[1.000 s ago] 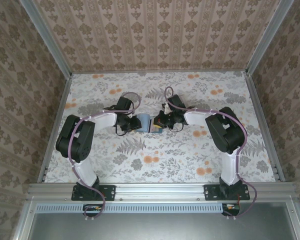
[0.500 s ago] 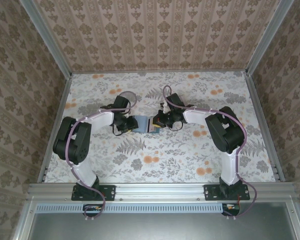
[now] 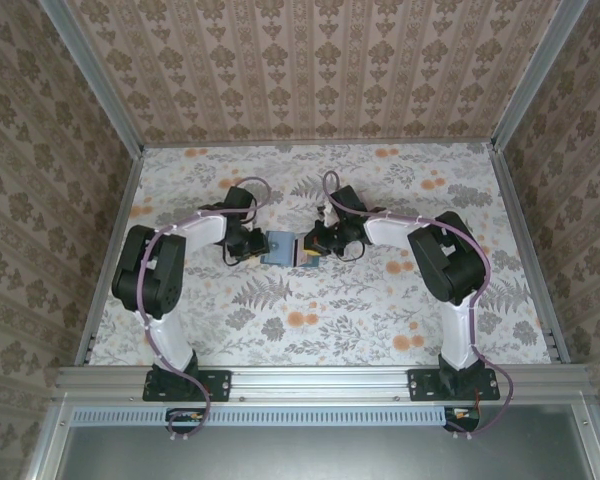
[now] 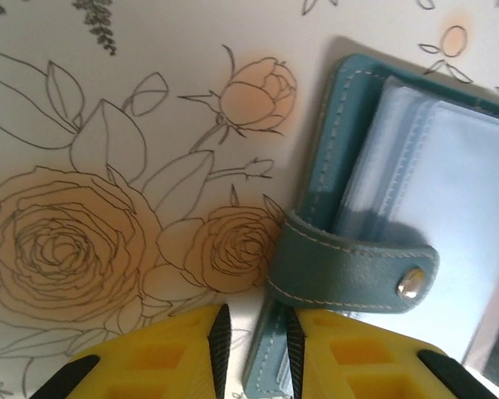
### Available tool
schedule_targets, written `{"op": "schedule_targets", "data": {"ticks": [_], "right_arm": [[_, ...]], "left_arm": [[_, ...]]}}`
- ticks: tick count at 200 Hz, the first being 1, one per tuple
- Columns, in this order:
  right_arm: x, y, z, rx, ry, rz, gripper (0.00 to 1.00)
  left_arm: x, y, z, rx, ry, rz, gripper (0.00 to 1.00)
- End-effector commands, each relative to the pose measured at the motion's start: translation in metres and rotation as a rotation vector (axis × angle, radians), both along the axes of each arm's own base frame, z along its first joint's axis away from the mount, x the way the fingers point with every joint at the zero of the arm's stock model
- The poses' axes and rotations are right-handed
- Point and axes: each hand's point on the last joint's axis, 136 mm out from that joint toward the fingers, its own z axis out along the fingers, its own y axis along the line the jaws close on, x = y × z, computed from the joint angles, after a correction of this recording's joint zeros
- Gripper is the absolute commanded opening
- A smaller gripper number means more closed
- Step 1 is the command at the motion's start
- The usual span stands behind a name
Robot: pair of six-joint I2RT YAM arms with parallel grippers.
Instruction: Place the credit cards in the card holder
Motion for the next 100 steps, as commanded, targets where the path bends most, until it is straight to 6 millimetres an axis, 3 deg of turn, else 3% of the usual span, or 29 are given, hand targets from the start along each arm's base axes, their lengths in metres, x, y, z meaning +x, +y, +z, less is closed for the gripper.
{"op": "schedule_targets", "data": {"ticks": [1,56,100], "right_arm": [[0.001,0.009,0.006,0.028,-0.001,0.044,0.0],[0.003,0.008,-0.007,0.005,0.028,0.044,0.0],[0.002,-0.003,-0.004,-0.007,0.013,0.021,0.0]], "left_arm": [[-0.003,-0.004,-0.008,0.009,0.022,-0.034,0.28],[-0.008,-0.003,-0.011,0.007,0.033,-0.028,0.25],[-0.01,-0.005,-0.013,-0.004,0.038,-0.025,0.22]]}}
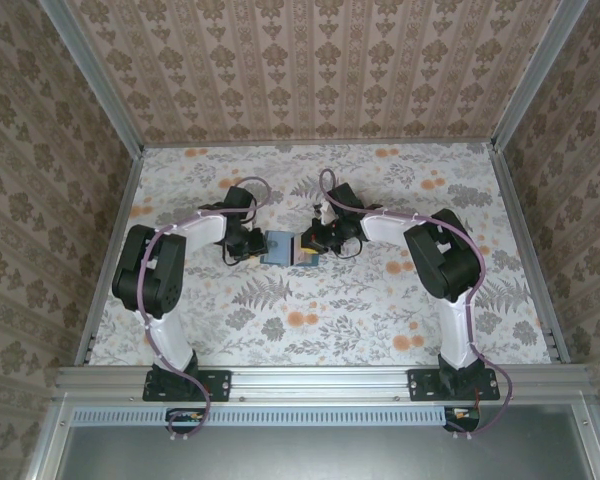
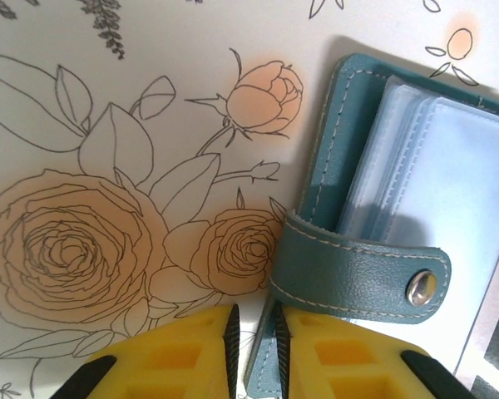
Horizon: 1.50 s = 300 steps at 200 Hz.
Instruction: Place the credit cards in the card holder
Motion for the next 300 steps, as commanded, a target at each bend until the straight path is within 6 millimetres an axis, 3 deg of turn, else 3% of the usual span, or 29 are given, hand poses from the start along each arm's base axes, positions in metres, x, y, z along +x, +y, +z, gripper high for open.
{"op": "schedule_targets", "data": {"ticks": [1,97,164,246,300], "right_arm": [[-0.003,-0.008,-0.001,-0.015,0.01,-0.006,0.0],[-0.002,0.0,-0.006,0.045,0.042,0.002,0.0],[0.01,0.01,-0.009,0.064,0.029,0.021,0.0],[0.032,0.011,-0.021,0.015,-0.039,0.025,0.0],[0.025,0.013,-0.024,-0.062,-0.082,0.061,0.0]], "left_arm": [[-0.01,-0.005,-0.014,-0.009,0.038,-0.023,0.22],[-0.014,-0.009,-0.015,-0.015,0.038,-0.032,0.18],[-0.013,-0.017,-0.016,-0.023,0.038,-0.049,0.18],[-0.015,-0.016,-0.017,-0.011,0.039,-0.056,0.18],[-0.014,-0.017,-0.016,-0.014,0.036,-0.058,0.18]]}}
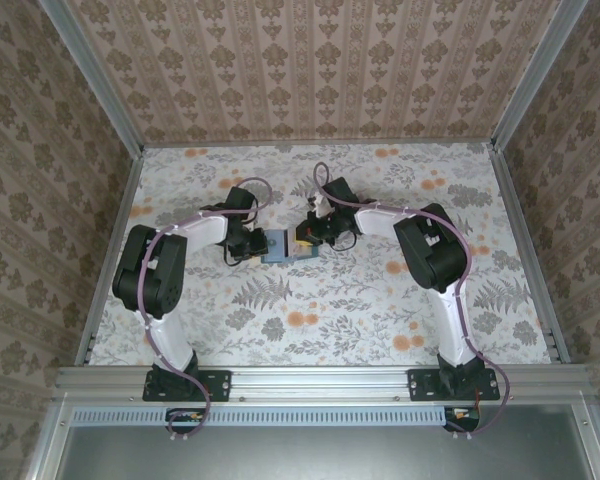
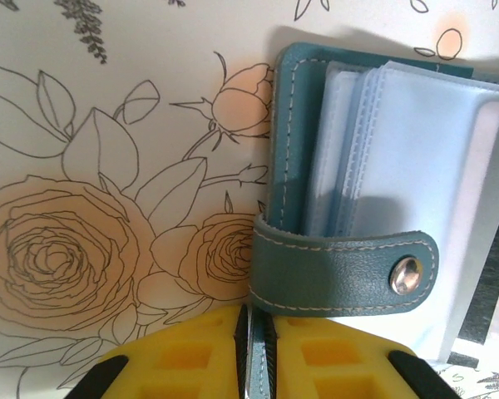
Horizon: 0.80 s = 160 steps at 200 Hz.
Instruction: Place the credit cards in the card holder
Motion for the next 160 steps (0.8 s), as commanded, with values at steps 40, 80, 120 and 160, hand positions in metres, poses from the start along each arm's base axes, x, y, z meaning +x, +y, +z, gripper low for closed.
{"op": "schedule_targets", "data": {"ticks": [40,80,120,160], "right_arm": [[-0.012,0.002,-0.025,-0.193,-0.037,0.027,0.02],[-0.014,-0.009,-0.019,-0.262,-0.073,0.029,0.15],[-0.013,-0.028,0.007,-0.368,-0.14,0.049,0.39],[-0.018,-0.037,0.025,-0.421,-0.147,0.082,0.4]], "left_arm": [[-0.013,-0.016,-0.014,-0.025,0.05,-0.05,0.18],[-0.013,-0.016,-0.014,-0.021,0.048,-0.05,0.18],[-0.013,-0.015,-0.014,-0.024,0.053,-0.046,0.17],[-0.013,-0.014,-0.014,-0.024,0.055,-0.044,0.17]]}}
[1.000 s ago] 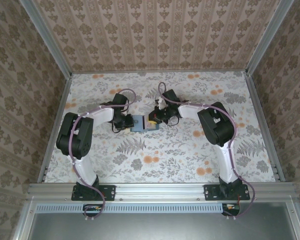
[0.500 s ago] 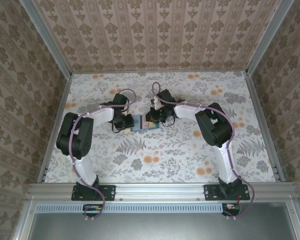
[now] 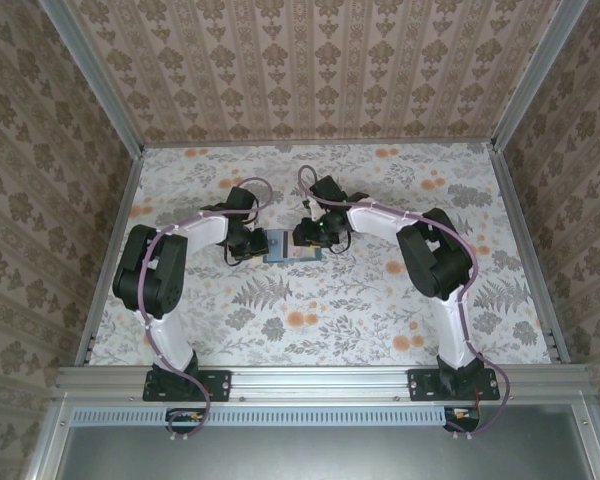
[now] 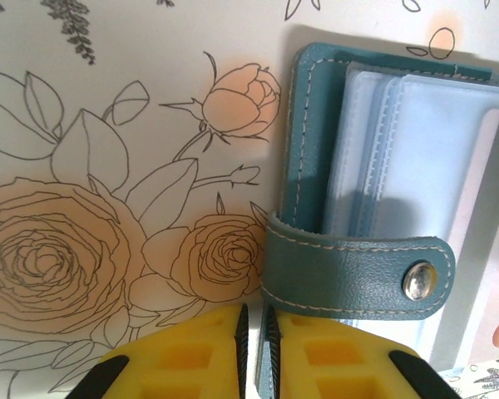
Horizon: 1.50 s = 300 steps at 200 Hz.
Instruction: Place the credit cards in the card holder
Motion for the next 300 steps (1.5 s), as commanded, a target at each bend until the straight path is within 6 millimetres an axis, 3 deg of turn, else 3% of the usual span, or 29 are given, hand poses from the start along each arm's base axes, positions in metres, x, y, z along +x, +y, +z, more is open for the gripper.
{"op": "schedule_targets", "data": {"ticks": [1,11,30,41,101,163,236,268,300], "right_arm": [[-0.007,-0.015,0.022,-0.082,-0.015,0.028,0.4],[-0.009,-0.015,0.022,-0.085,-0.014,0.033,0.36],[-0.009,-0.014,0.016,-0.09,0.0,0.038,0.19],[-0.008,-0.011,0.013,-0.086,0.003,0.04,0.14],[0.002,-0.001,-0.005,-0.117,0.016,0.051,0.12],[0.0,0.004,-0.024,-0.149,0.042,0.057,0.11],[0.0,0.054,-0.016,0.022,0.029,0.081,0.1],[0.003,0.061,-0.011,0.065,0.013,0.082,0.1],[0.001,0.056,-0.003,0.051,-0.006,0.086,0.1]], "left_arm": [[-0.013,-0.012,-0.014,-0.021,0.056,-0.04,0.17],[-0.013,-0.013,-0.014,-0.024,0.055,-0.04,0.17],[-0.013,-0.014,-0.016,-0.028,0.057,-0.037,0.17],[-0.013,-0.014,-0.017,-0.031,0.057,-0.038,0.17],[-0.013,-0.016,-0.017,-0.038,0.057,-0.045,0.17],[-0.016,-0.016,-0.02,-0.041,0.058,-0.038,0.17],[-0.014,-0.019,-0.022,-0.047,0.06,-0.045,0.16],[-0.014,-0.019,-0.022,-0.045,0.058,-0.043,0.16],[-0.014,-0.018,-0.02,-0.04,0.055,-0.041,0.16]]}}
